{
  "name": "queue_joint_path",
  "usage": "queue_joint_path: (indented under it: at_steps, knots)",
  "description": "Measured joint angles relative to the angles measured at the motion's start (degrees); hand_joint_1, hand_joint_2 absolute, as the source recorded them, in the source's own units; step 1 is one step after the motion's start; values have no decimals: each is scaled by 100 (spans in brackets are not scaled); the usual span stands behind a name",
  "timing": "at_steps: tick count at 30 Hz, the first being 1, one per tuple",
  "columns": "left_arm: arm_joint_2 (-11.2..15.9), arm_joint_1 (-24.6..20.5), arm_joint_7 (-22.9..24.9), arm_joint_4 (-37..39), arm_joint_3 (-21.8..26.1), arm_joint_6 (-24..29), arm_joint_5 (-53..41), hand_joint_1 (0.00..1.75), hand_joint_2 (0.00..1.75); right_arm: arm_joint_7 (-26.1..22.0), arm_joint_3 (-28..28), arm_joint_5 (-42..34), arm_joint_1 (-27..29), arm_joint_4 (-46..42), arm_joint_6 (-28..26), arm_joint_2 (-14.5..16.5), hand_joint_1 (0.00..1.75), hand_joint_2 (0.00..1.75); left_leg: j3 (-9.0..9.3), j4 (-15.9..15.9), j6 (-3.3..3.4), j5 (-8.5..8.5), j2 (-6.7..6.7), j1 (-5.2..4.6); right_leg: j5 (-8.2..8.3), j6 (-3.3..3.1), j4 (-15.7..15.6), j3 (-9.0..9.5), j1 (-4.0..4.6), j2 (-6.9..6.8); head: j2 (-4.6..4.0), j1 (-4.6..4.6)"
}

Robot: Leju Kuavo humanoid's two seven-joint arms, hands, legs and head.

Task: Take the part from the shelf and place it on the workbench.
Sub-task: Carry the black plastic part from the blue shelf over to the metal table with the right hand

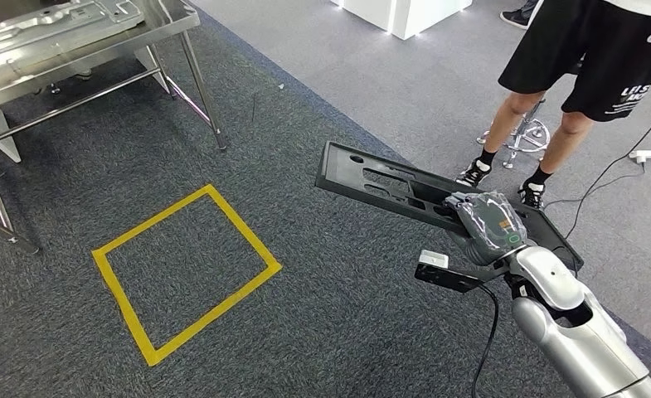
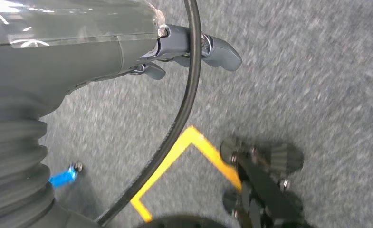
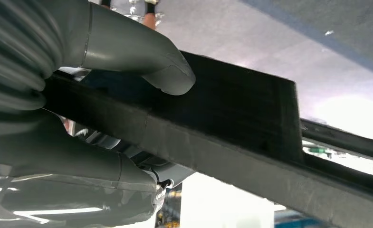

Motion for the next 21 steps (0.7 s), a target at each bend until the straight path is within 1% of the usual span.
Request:
queue_joint_path:
  at_steps: [3, 4, 5, 6, 7, 8, 9, 10, 11, 12, 13, 14, 15, 16, 17, 18, 19, 20, 21]
  knots:
    - [0, 2, 1, 0, 0, -1, -2, 0, 175, 1, 0, 0, -1, 0, 0, 1, 175, 175, -3, 0, -1, 0, -3, 0, 1, -4, -1, 0, -1, -4, 0, 1]
    - [-2, 10, 1, 0, 1, -1, -2, 0, 175, 3, -1, 0, -8, -1, 0, 1, 175, 175, -17, 48, -15, -35, 86, -6, 2, -30, -10, 8, -8, -36, 0, 0]
    - [-3, 14, 2, 0, 1, -2, -3, 0, 175, 5, -1, 0, -13, -4, 0, 2, 175, 175, -72, 183, -39, -123, 225, -9, 2, -64, -18, 17, -11, -85, 0, -2]
    - [-3, 8, 2, 0, 5, -2, -3, 0, 175, 7, -1, 0, -13, -8, 0, 2, 175, 175, -284, 629, -67, -319, 403, -6, -8, -105, -26, 28, 0, -204, 0, -3]
    - [-4, 8, 5, 0, 9, -8, -3, 0, 175, 9, -1, -4, -25, -11, 11, 2, 175, 175, -319, 731, -56, -326, 629, -19, -33, -144, -34, 63, 25, -373, 0, -6]
    - [0, -1, 8, -1, 14, -15, -3, 0, 175, 9, -2, -15, -44, -14, 34, 1, 175, 175, -301, 704, -14, -304, 839, -44, -62, -158, -39, 96, 55, -527, 0, -7]
    - [3, -14, 4, -1, 19, -26, -3, 0, 175, 9, -4, -34, -83, -11, 76, -1, 175, 175, -238, 575, 49, -235, 1010, -81, -90, -154, -46, 129, 88, -680, 0, -7]
    - [6, -20, -10, -1, 24, -47, -2, 0, 175, 9, -7, -65, -148, -5, 141, -7, 175, 175, -20, 133, 120, -56, 1119, -129, -110, -134, -56, 161, 102, -772, 0, -7]
    - [9, -30, -36, -2, 31, -63, -1, 0, 175, 9, -9, -98, -218, 3, 213, -12, 175, 175, 17, 31, 155, -65, 1167, -163, -116, -110, -71, 176, 102, -832, 0, -7]
    - [9, -33, -68, -2, 40, -82, 1, 0, 175, 9, -10, -130, -294, 10, 286, -16, 175, 175, 18, 1, 175, -67, 1125, -178, -119, -80, -92, 196, 104, -893, 0, -7]
    - [8, -29, -102, -2, 50, -97, 2, 0, 175, 9, -11, -158, -371, 15, 358, -21, 175, 175, 56, -57, 195, -40, 1049, -163, -129, -47, -114, 225, 106, -943, 0, -7]
    - [2, -21, -129, -2, 58, -105, 2, 0, 175, 9, -14, -177, -446, 20, 419, -23, 175, 175, 110, -131, 206, -8, 981, -145, -150, -15, -106, 255, 103, -909, 0, -6]
    - [-5, -20, -150, -1, 64, -115, 4, 0, 175, 9, -19, -192, -532, 25, 476, -31, 175, 175, 170, -206, 225, 30, 917, -121, -215, 9, -10, 238, 100, -783, 0, -6]
    - [-13, -27, -174, -1, 67, -130, 17, 0, 175, 9, -23, -203, -616, 35, 529, -43, 175, 175, 225, -269, 241, 66, 852, -94, -332, 29, 208, 149, 96, -610, 0, -5]
    - [-22, -38, -201, -1, 72, -152, 49, 0, 175, 10, -28, -209, -685, 51, 569, -54, 175, 175, 241, -290, 251, 79, 787, -91, -479, 41, 532, -4, 83, -423, 0, -4]
    - [-28, -53, -231, 0, 84, -184, 89, 0, 175, 13, -31, -214, -737, 67, 602, -64, 175, 175, 246, -291, 265, 83, 715, -84, -632, 49, 901, -208, 78, -308, 0, -5]
    - [-35, -65, -264, 0, 102, -218, 134, 0, 175, 19, -31, -216, -763, 88, 627, -69, 175, 175, 247, -285, 268, 79, 631, -81, -722, 63, 1202, -392, 73, -264, 0, -5]
    - [-43, -73, -292, 0, 127, -249, 171, 0, 175, 25, -31, -217, -776, 110, 643, -70, 175, 175, 252, -275, 267, 70, 541, -79, -703, 78, 1338, -505, 64, -250, 0, -5]
    - [-51, -76, -313, 0, 155, -271, 191, 0, 175, 31, -31, -220, -795, 131, 655, -70, 175, 175, 258, -254, 258, 55, 448, -74, -561, 93, 1260, -520, 51, -239, 0, -5]
